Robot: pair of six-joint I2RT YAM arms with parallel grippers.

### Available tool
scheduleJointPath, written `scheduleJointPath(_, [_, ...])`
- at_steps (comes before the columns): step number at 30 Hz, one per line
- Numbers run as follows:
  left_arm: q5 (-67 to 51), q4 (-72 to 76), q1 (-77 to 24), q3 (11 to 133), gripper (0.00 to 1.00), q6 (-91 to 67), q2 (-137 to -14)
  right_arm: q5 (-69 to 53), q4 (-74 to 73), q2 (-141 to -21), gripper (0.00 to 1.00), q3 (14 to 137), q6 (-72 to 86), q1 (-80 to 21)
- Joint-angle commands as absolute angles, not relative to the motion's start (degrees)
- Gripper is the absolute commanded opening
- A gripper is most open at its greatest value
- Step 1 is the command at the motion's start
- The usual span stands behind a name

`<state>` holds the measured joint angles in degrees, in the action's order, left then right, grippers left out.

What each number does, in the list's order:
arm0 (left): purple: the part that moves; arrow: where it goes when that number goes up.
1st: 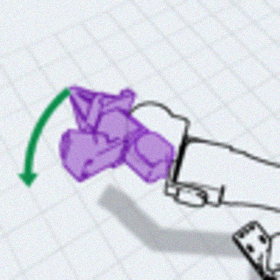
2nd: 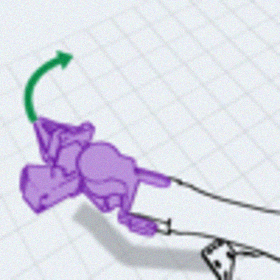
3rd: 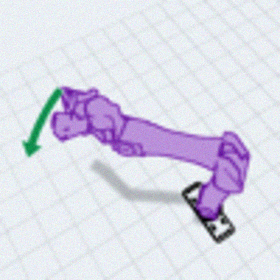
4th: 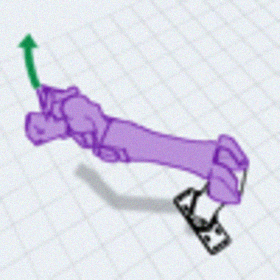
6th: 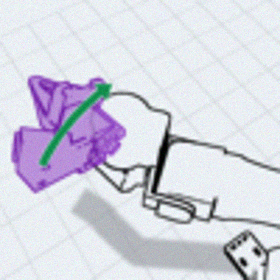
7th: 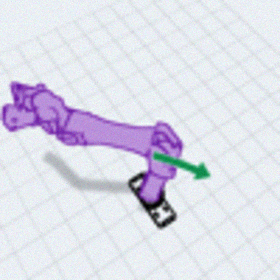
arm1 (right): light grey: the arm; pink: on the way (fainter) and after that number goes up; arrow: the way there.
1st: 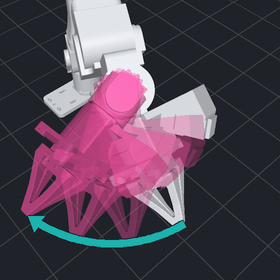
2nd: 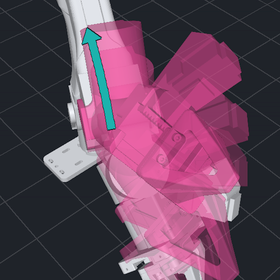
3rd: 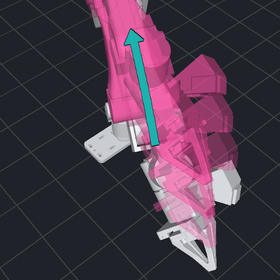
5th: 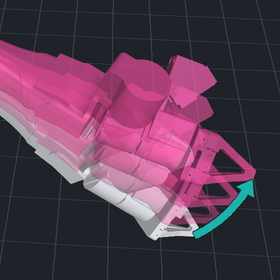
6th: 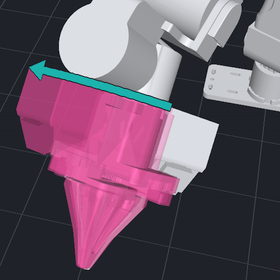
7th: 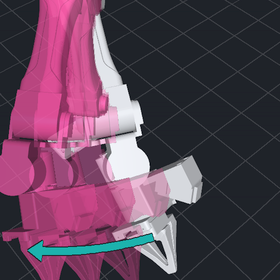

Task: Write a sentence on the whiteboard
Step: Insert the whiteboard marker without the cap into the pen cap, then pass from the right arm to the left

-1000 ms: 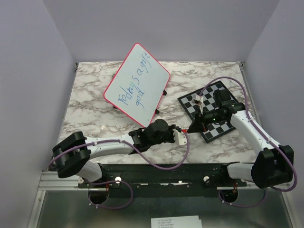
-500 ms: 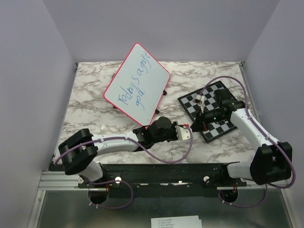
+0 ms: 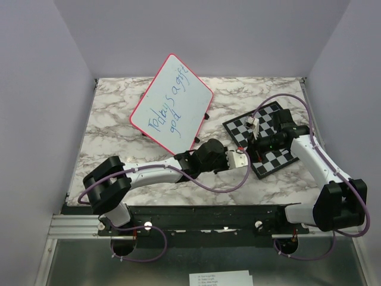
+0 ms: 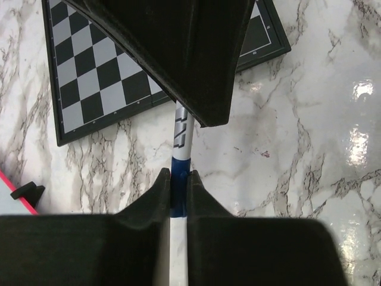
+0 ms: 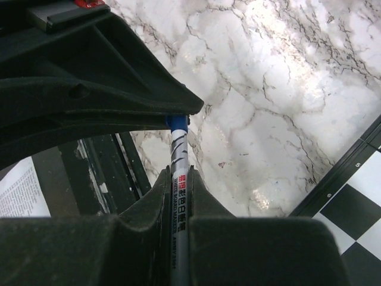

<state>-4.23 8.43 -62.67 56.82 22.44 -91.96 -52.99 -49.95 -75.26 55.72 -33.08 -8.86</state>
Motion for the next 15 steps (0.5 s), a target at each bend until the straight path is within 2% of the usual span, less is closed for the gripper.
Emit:
scheduleJointPath(1, [-12.6, 27.2, -65.2, 58.6, 0.26, 20.5, -86.7, -59.1, -48.2, -74.5, 0.01, 54.9, -31.1, -12.1])
scheduleJointPath(2, [-11.4, 27.0, -65.1, 56.9, 0.40, 20.5, -85.5, -59.1, -48.1, -74.3, 0.01, 54.8, -31.0, -12.1])
scheduleJointPath(5, [-9.7, 26.8, -65.1, 49.4, 0.66, 19.8, -80.4, -59.3, -48.2, -74.4, 0.01, 54.8, -31.2, -12.1])
scheduleJointPath(9, [-7.7, 25.2, -65.1, 43.5, 0.75, 19.4, -75.4, -60.7, -48.9, -75.1, 0.01, 55.1, -32.2, -12.1])
scheduleJointPath(15, [-9.3, 17.0, -65.0, 46.7, 0.75, 22.9, -75.2, -60.9, -49.1, -75.1, 0.02, 55.3, -32.6, -12.1])
